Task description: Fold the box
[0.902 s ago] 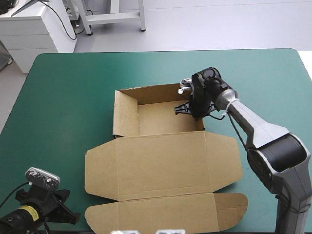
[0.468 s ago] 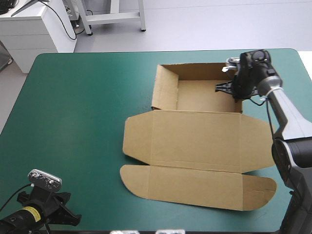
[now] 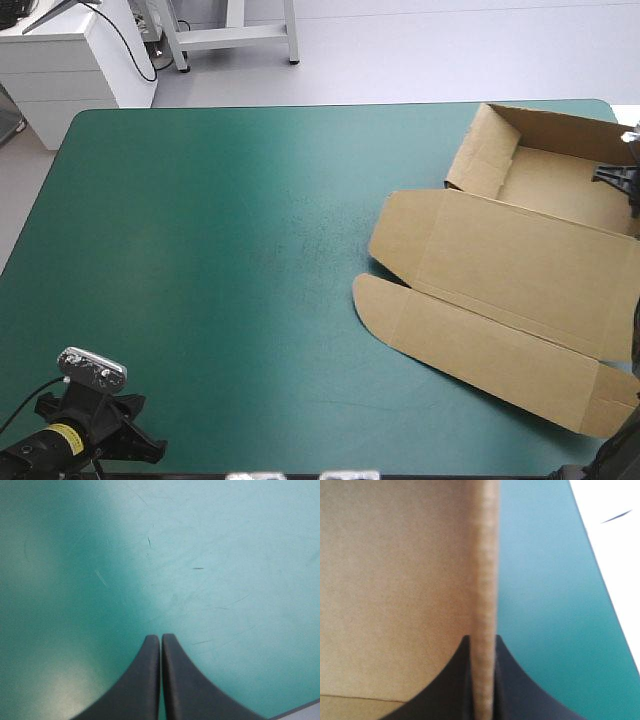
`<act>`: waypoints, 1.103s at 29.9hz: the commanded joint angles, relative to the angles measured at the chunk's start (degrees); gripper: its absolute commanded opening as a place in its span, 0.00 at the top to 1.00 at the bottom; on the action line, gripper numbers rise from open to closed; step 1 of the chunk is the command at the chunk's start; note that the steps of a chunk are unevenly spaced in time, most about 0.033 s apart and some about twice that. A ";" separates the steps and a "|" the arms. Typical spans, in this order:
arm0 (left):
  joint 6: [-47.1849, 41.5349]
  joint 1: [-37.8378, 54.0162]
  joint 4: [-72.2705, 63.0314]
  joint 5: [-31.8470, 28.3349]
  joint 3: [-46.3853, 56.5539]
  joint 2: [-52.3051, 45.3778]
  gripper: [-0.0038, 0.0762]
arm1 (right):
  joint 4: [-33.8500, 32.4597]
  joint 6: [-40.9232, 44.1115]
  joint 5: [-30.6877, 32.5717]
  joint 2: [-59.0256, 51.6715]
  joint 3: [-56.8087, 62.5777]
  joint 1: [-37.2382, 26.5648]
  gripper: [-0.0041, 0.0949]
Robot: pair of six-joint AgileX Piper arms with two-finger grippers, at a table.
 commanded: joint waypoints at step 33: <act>-1.20 -0.25 -0.16 -2.44 -1.33 0.43 0.96 | 5.50 -6.38 0.57 -19.05 5.90 -8.86 0.56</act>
